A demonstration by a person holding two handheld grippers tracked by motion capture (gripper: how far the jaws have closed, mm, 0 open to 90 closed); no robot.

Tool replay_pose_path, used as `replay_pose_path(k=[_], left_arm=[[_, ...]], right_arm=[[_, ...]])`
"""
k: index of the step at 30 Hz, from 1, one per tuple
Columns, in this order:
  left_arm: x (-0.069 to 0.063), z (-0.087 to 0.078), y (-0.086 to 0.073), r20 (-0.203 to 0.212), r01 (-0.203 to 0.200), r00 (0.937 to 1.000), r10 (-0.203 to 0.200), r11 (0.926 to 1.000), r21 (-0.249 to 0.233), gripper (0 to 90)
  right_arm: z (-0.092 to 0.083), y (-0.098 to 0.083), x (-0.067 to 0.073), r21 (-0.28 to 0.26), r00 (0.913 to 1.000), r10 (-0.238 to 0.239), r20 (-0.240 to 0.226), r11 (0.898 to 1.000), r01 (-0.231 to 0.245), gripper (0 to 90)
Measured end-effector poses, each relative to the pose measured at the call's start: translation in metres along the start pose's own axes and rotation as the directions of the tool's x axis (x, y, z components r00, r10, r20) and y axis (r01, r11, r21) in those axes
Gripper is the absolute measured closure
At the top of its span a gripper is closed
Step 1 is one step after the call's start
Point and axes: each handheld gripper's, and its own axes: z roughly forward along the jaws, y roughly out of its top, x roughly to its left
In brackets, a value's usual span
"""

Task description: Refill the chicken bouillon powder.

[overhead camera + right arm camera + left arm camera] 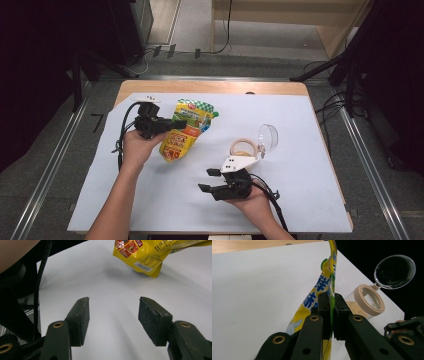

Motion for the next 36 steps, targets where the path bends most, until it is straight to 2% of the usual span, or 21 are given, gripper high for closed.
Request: replay_pose_path(k=[11,25,36], left_arm=[[0.005,-0.021,-0.010,-0.004,0.033,0.9995,-0.033,0.9992,-0.024,86.0],[0.005,-0.032,-0.019,-0.009,0.017,0.9998,-0.017,0.9997,-0.016,86.7],[0.007,-0.043,-0.030,0.000,0.038,0.9993,-0.038,0.9989,-0.026,84.6]], right_arm=[[0.005,0.003,0.001,0.007,0.9998,-0.016,-0.015,1.000,0.016,43.7],[0.012,0.006,0.004,0.020,0.9987,-0.042,-0.031,0.999,0.043,43.8],[0.014,0.007,0.004,0.025,0.9984,-0.045,-0.035,0.999,0.045,43.8]])
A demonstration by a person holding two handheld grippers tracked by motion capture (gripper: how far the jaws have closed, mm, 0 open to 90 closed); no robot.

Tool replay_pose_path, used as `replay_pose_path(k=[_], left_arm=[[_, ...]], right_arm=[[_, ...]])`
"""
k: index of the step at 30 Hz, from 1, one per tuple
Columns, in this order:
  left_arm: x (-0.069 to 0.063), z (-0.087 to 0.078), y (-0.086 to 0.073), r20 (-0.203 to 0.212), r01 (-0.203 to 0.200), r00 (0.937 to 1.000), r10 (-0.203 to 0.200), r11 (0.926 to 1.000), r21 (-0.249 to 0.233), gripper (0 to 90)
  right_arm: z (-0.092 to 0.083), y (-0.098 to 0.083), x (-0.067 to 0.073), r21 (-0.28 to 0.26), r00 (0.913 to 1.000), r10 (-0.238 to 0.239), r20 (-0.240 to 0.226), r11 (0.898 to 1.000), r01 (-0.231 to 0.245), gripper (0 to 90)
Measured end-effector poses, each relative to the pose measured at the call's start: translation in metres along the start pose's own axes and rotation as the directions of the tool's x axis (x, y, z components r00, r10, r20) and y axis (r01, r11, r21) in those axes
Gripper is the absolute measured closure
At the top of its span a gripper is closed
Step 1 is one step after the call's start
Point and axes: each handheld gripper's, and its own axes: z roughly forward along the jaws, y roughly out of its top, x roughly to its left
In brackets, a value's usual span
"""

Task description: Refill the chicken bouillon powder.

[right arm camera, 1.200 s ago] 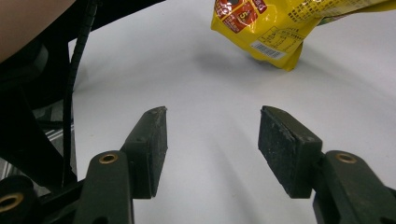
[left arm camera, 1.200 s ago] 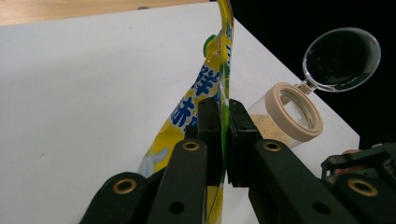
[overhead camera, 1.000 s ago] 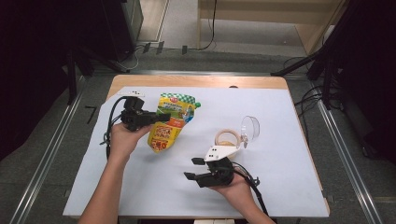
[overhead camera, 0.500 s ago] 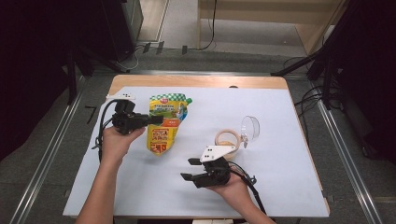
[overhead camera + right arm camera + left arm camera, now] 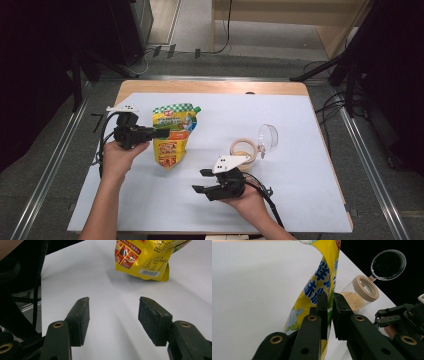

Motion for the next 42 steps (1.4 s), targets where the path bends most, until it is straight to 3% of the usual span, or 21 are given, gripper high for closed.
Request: replay_pose_path(k=[12,20,27,31,40,42], left_arm=[[0.001,-0.009,0.000,0.048,-0.015,0.9987,0.017,0.9995,-0.028,72.1],[-0.004,-0.017,0.003,0.020,-0.041,0.9990,0.041,0.9989,-0.023,67.7],[-0.010,-0.026,0.013,0.019,-0.036,0.9992,0.036,0.9991,-0.023,65.1],[-0.016,-0.032,0.019,0.025,-0.052,0.9983,0.053,0.9982,-0.030,65.1],[-0.025,-0.048,0.032,-0.009,-0.055,0.9985,0.054,0.9973,-0.049,65.5],[-0.027,-0.051,0.034,-0.038,-0.053,0.9980,0.051,0.9973,-0.052,65.2]], right_arm=[[0.001,0.000,0.000,0.002,1.0000,-0.008,0.000,1.000,0.008,44.0],[0.001,0.001,0.000,0.005,1.0000,-0.008,-0.001,1.000,0.008,44.0],[-0.001,0.002,-0.002,0.009,0.9999,0.007,0.012,1.000,-0.007,44.5],[-0.003,0.004,-0.002,0.012,0.9999,0.003,0.017,1.000,-0.004,44.7],[-0.010,0.012,-0.003,0.032,0.9994,0.014,0.033,0.999,-0.015,44.6],[-0.013,0.014,-0.004,0.033,0.9993,0.020,0.031,0.999,-0.021,44.8]])
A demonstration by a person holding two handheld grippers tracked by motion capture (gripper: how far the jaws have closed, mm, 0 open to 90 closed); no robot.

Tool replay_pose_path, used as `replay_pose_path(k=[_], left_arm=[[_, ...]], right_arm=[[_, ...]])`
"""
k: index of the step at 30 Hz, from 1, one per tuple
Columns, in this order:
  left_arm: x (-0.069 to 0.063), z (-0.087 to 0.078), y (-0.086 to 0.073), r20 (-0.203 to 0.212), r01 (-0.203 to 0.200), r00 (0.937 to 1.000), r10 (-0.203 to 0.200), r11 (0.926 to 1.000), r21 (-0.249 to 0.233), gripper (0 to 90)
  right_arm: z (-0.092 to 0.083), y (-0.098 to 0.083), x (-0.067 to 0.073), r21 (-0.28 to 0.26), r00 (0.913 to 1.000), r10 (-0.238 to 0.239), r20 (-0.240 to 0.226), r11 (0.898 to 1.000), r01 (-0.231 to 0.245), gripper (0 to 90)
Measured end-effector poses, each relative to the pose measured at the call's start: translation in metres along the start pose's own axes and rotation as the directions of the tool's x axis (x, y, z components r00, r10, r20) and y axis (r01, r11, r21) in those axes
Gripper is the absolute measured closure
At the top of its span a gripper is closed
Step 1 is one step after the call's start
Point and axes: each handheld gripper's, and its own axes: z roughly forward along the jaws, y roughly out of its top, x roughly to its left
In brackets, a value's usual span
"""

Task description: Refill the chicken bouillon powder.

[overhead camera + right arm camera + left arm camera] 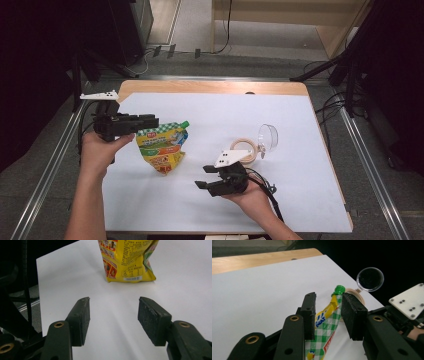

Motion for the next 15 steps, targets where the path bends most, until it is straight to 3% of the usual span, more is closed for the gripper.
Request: replay_pose_path(k=[3,6,11,15], left_arm=[[0.001,-0.007,0.002,-0.016,0.025,0.9996,-0.025,0.9997,-0.007,65.3],[0.003,-0.015,0.003,-0.047,0.020,0.9986,-0.022,0.9993,-0.031,65.3],[0.014,-0.021,-0.001,-0.107,0.040,0.9932,-0.044,0.9984,-0.041,62.0],[0.023,-0.020,-0.006,-0.150,0.026,0.9882,-0.031,0.9990,-0.035,55.7]], right_arm=[[-0.005,0.003,-0.001,0.001,1.0000,0.006,0.005,1.000,-0.006,44.9],[-0.008,0.005,-0.002,0.005,0.9999,-0.001,0.013,1.000,0.001,45.2],[-0.015,0.008,-0.004,0.008,0.9998,0.011,0.016,1.000,-0.011,45.8],[-0.020,0.011,-0.006,0.004,0.9998,0.012,0.018,1.000,-0.012,46.1]])
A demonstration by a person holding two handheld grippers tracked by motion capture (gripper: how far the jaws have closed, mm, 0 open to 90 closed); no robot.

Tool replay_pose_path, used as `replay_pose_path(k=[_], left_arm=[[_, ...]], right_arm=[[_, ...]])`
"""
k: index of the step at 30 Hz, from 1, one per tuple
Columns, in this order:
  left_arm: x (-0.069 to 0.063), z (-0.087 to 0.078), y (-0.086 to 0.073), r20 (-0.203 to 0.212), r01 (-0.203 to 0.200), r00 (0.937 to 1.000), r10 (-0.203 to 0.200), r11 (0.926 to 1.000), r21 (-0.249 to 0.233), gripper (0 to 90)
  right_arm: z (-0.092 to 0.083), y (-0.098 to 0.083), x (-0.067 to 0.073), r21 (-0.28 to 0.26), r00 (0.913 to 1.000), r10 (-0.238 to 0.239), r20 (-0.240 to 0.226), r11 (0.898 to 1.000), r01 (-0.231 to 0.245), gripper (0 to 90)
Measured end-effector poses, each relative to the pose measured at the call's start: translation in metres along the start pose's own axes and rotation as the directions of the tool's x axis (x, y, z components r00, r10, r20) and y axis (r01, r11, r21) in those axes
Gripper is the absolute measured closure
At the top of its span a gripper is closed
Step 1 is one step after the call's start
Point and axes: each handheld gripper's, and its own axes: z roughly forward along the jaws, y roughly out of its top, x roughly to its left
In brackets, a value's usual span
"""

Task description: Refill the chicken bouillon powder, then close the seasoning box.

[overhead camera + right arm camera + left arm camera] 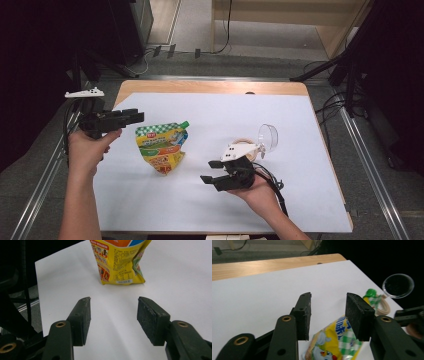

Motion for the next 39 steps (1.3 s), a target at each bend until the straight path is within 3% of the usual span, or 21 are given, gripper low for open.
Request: replay_pose_path(k=[8,12,27,39], left_arm=[[0.014,0.009,-0.009,-0.031,0.019,0.9994,-0.018,0.9995,0.024,45.0],[0.017,0.014,-0.014,-0.068,0.029,0.9973,-0.026,0.9982,0.052,44.4],[0.023,0.022,-0.020,-0.066,0.013,0.9978,-0.009,0.9974,0.070,41.1],[0.023,0.026,-0.022,-0.055,0.003,0.9985,0.002,0.9967,0.081,39.1]], right_arm=[[-0.018,0.010,-0.004,-0.021,0.9999,0.000,0.011,1.000,0.000,46.5],[-0.029,0.014,-0.008,-0.031,0.9997,0.005,0.025,1.000,-0.005,46.6],[-0.070,0.026,-0.024,-0.057,0.9973,0.011,0.072,0.998,-0.007,48.6],[-0.108,0.028,-0.044,-0.099,0.9904,0.065,0.122,0.994,-0.053,50.3]])
